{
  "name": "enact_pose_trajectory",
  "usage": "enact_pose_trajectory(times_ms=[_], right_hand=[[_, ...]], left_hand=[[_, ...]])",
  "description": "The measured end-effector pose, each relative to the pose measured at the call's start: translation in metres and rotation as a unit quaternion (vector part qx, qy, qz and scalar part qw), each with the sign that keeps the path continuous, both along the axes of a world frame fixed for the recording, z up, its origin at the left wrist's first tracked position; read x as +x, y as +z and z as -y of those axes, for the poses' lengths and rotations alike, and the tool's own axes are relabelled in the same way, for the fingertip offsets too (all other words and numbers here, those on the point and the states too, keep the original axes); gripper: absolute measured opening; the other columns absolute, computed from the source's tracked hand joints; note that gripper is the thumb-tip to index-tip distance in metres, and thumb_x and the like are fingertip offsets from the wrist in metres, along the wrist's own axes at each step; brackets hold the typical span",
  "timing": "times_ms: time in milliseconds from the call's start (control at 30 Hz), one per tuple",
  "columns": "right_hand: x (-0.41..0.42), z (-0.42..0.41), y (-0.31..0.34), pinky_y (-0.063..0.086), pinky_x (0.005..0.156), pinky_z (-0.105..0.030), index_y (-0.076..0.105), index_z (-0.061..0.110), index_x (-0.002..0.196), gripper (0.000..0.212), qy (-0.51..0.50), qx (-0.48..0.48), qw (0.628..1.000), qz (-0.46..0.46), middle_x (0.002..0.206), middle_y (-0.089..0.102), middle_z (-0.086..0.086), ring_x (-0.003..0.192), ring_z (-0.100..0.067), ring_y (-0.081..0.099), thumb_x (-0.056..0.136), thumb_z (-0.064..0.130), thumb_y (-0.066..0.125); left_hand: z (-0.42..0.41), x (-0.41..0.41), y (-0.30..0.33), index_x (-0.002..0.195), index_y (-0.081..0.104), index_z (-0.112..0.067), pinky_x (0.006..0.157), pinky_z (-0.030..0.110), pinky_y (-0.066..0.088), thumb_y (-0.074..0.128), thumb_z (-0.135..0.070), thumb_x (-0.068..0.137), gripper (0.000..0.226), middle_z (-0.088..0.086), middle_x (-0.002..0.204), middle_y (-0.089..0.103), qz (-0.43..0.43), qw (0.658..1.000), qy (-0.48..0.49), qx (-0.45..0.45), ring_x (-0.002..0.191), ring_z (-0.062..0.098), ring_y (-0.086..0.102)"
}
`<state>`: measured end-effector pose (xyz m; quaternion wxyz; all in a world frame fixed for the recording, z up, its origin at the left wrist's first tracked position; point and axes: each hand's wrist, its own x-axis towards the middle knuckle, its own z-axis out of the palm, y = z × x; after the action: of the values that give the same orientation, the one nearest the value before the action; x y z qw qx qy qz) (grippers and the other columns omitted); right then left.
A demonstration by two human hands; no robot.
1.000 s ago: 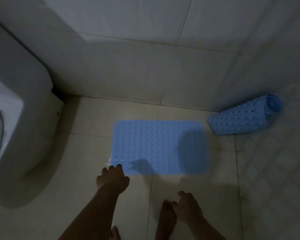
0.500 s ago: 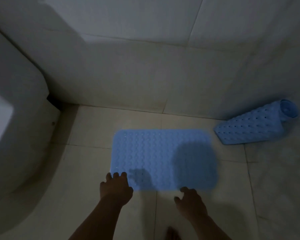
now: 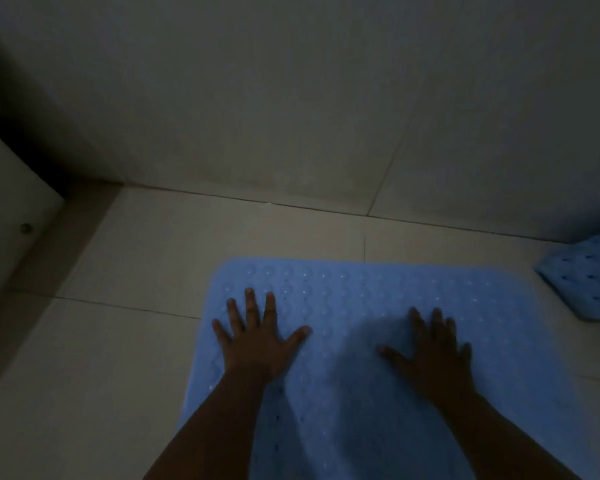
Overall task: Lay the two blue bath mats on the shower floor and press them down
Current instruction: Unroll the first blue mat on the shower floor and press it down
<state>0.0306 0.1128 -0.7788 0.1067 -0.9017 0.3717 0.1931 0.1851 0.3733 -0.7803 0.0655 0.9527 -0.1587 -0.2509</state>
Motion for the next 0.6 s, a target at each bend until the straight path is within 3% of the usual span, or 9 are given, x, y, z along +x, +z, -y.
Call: enact_pose_trajectory(times_ms=[100,200,600], right_hand=[[0.011,-0.027,-0.036,0.001,0.120,-0.062,-0.017,0.040,0.154,0.109,-0.031,-0.050,0.996,0.061,0.166,-0.019,-0.006,0.154,-0.030,-0.016,0.067,0.100,0.011],[0.022,-0.039,-0.041,0.001,0.121,-0.062,-0.019,0.041,0.154,0.109,-0.054,-0.069,0.993,0.079,0.166,-0.021,-0.004,0.153,-0.028,-0.018,0.066,0.100,0.005],[0.040,-0.034,-0.037,-0.001,0.120,-0.061,-0.025,0.044,0.151,0.110,-0.068,-0.059,0.993,0.078,0.164,-0.028,-0.001,0.152,-0.026,-0.023,0.065,0.101,0.010]], left_hand=[[-0.017,0.014,-0.036,0.154,-0.026,-0.041,0.116,0.068,-0.018,0.011,-0.097,0.079,0.101,0.000,0.161,-0.040,0.103,0.994,-0.020,-0.018,0.147,0.034,-0.038],[-0.018,0.028,-0.045,0.159,-0.015,-0.040,0.119,0.066,-0.014,0.011,-0.095,0.081,0.098,0.002,0.167,-0.026,0.159,0.986,-0.032,-0.026,0.152,0.033,-0.028],[-0.013,0.046,-0.046,0.161,-0.002,-0.041,0.122,0.065,-0.006,0.015,-0.095,0.082,0.097,0.000,0.170,-0.014,0.183,0.982,-0.030,-0.026,0.155,0.031,-0.018]])
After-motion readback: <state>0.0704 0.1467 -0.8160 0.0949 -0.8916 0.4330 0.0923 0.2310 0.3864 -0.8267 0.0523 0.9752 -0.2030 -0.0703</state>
